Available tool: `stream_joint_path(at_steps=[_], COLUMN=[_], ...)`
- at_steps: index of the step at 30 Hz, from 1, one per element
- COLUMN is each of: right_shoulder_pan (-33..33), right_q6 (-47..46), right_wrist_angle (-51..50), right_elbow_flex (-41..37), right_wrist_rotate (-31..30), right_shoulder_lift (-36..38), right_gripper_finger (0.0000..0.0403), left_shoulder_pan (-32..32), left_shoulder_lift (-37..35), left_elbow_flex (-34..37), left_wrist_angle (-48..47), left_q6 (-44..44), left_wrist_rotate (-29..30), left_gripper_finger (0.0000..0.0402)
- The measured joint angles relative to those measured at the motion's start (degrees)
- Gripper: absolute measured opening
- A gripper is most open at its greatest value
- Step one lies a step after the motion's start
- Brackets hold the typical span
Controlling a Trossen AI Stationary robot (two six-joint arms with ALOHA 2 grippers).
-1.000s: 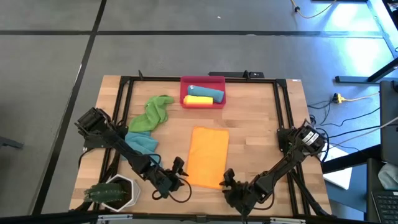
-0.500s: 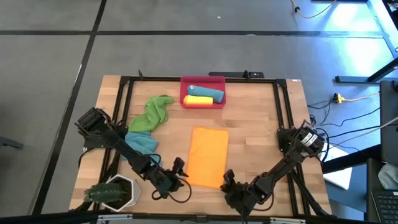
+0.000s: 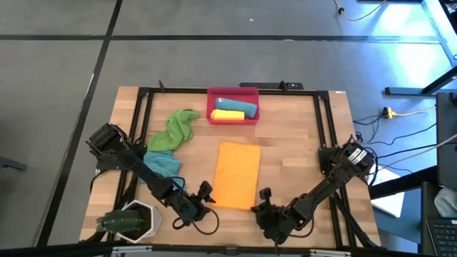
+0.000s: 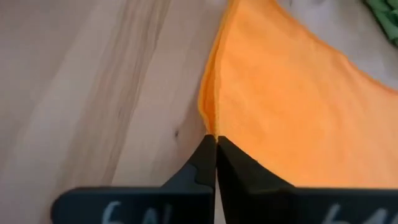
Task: Roll microfiber towels into tight, uniform cylinder then place into a basket
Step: Roll the orange microfiber cloth
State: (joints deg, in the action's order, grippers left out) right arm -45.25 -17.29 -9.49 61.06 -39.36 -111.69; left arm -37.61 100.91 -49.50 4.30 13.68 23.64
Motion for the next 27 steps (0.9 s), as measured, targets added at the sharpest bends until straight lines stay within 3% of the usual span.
stream_joint_path(at_steps=[6,12,27], right_shoulder_pan=[1.0,2.2,3.1], right_q6=[-2.3,-4.8,-9.7], right_wrist_angle=[-0.2,-0.4,-4.5], right_elbow_flex=[0.1,0.1,0.2], right_wrist_rotate=[-0.4,-1.4,-7.6], right_shoulder_lift=[1.9,3.3,7.6], right_gripper_finger=[0.0004,0.0002,0.0001], left_shoulder_pan=[-0.6,-0.7,-0.8], left_shoulder_lift=[1.8,1.9,4.0], left_elbow_flex=[0.0,0.0,0.0], left_wrist_angle=[-1.3,-2.7,-3.2], left_q6=[0.1,0.5,1.5], left_wrist_rotate=[-0.1,5.1,5.3], left_gripper_finger=[0.0208,0.0208,0.0209])
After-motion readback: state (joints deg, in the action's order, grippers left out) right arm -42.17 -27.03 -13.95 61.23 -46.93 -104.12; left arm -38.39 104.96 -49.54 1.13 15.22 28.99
